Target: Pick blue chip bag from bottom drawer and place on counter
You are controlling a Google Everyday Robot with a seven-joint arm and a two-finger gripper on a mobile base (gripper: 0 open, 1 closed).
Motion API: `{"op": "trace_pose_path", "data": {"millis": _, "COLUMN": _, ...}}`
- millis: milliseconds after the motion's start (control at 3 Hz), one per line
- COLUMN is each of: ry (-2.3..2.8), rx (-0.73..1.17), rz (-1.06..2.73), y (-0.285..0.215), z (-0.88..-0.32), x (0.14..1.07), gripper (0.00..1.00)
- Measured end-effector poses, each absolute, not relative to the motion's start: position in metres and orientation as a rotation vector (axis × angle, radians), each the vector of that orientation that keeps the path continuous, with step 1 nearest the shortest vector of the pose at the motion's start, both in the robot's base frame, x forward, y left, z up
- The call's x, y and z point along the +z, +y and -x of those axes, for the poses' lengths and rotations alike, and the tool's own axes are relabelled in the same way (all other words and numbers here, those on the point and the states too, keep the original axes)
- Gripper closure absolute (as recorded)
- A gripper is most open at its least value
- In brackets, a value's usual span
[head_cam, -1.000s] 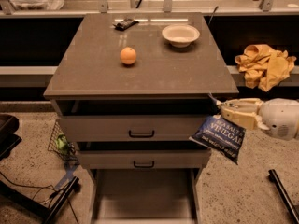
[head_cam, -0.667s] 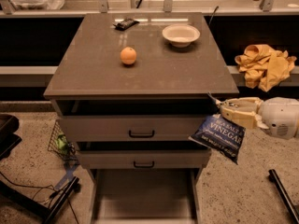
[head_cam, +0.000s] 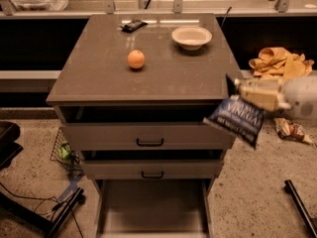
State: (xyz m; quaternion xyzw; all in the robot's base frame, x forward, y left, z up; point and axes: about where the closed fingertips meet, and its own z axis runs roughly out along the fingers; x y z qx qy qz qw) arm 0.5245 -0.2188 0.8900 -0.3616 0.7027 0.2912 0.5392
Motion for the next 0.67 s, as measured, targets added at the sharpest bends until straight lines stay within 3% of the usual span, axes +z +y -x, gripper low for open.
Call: {"op": "trace_pose_path", "data": {"millis": 667, "ry": 1.73, "rx": 0.54, "rz": 0.646, "y": -0.249, "z": -0.639, "x": 1.033, "gripper": 1.0}}
